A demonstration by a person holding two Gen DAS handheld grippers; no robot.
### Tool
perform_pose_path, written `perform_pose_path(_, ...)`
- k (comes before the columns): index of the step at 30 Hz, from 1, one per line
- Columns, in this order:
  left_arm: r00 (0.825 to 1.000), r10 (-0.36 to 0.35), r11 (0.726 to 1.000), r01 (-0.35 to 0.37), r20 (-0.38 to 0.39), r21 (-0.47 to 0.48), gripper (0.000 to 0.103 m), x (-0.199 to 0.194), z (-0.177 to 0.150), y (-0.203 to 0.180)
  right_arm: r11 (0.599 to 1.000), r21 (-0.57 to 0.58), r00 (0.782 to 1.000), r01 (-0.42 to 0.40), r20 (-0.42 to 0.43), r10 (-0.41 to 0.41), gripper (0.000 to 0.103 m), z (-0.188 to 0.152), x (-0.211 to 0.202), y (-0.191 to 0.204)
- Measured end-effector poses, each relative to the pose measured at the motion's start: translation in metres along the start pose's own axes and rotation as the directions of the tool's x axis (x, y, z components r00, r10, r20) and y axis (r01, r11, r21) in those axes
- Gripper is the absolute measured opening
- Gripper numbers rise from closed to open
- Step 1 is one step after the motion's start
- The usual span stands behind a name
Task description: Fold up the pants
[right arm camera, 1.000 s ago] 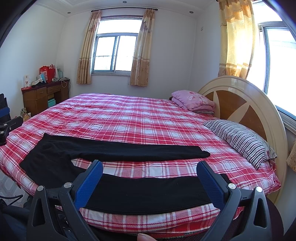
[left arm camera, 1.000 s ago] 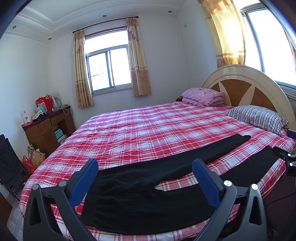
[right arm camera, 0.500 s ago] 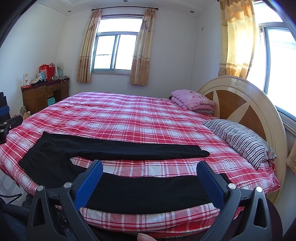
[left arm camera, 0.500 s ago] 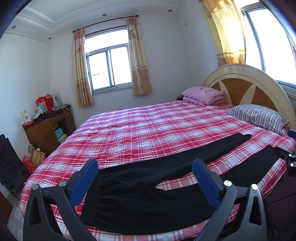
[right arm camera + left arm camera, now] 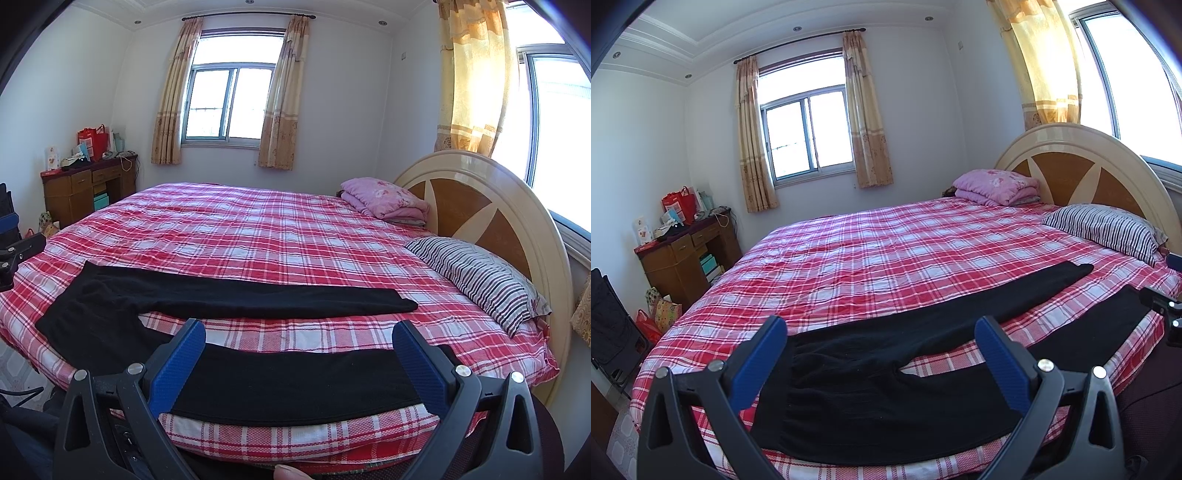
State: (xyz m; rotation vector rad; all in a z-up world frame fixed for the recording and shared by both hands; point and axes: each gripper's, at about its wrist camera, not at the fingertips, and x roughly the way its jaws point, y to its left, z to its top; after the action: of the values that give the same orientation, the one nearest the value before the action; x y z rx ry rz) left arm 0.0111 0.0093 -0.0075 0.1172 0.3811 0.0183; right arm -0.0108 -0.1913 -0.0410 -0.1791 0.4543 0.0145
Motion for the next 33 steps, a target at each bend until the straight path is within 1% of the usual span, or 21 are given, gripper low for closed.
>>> perform_pose_path(11, 1.0, -0.004, 1.0, 0.005, -0.028, 0.016, 0.103, 0.01, -0.005, -0.008, 1.0, -0.002, 1.0, 0.004, -0.008, -0.004, 0.102, -0.001, 0.005, 0.0)
perform_pose_path(13, 0.999, -0.004, 1.0, 0.004, -0.039, 0.02, 0.103, 0.017, -0.007, -0.009, 1.0, -0.003, 1.0, 0.008, -0.013, -0.008, 0.102, -0.003, 0.008, 0.0)
perform_pose_path(16, 0.997, 0.011, 1.0, -0.009, -0.08, 0.025, 0.103, 0.036, -0.016, -0.009, 1.0, -0.012, 0.999, 0.009, -0.031, -0.01, 0.102, -0.008, 0.019, 0.002)
perform_pose_path(19, 0.991, 0.031, 0.999, -0.026, -0.127, 0.04, 0.103, 0.06, -0.028, -0.008, 0.999, -0.035, 0.998, -0.016, -0.065, 0.014, 0.102, -0.018, 0.037, 0.004)
perform_pose_path(22, 0.98, 0.066, 0.996, -0.054, -0.187, 0.065, 0.103, 0.093, -0.042, 0.0, 0.998, -0.048, 0.991, -0.039, -0.13, 0.033, 0.102, -0.032, 0.064, 0.008)
perform_pose_path(24, 0.969, 0.076, 0.996, -0.061, -0.235, 0.07, 0.103, 0.116, -0.051, 0.013, 0.997, -0.039, 0.98, -0.069, -0.188, 0.06, 0.102, -0.043, 0.085, 0.009)
perform_pose_path(26, 0.956, 0.091, 0.995, -0.077, -0.279, 0.064, 0.103, 0.138, -0.058, 0.032, 0.997, -0.029, 0.973, -0.07, -0.221, 0.061, 0.102, -0.051, 0.098, 0.008)
perform_pose_path(28, 0.948, 0.14, 0.99, -0.128, -0.285, 0.062, 0.103, 0.156, -0.062, 0.056, 0.998, -0.011, 0.966, -0.062, -0.253, 0.057, 0.102, -0.059, 0.113, 0.004)
perform_pose_path(29, 0.944, 0.155, 0.988, -0.148, -0.292, 0.047, 0.103, 0.168, -0.063, 0.075, 0.998, -0.003, 0.964, -0.062, -0.261, 0.059, 0.102, -0.061, 0.116, 0.003)
perform_pose_path(30, 0.94, 0.147, 0.989, -0.146, -0.308, 0.026, 0.103, 0.176, -0.063, 0.087, 0.998, 0.007, 0.961, -0.059, -0.27, 0.059, 0.102, -0.063, 0.122, 0.001)
perform_pose_path(31, 0.932, 0.127, 0.991, -0.136, -0.34, -0.005, 0.103, 0.19, -0.064, 0.105, 0.998, 0.013, 0.96, -0.055, -0.276, 0.057, 0.102, -0.063, 0.126, 0.0)
perform_pose_path(33, 0.915, 0.119, 0.989, -0.143, -0.386, -0.034, 0.103, 0.214, -0.065, 0.129, 0.998, 0.028, 0.957, -0.051, -0.285, 0.057, 0.102, -0.064, 0.134, -0.001)
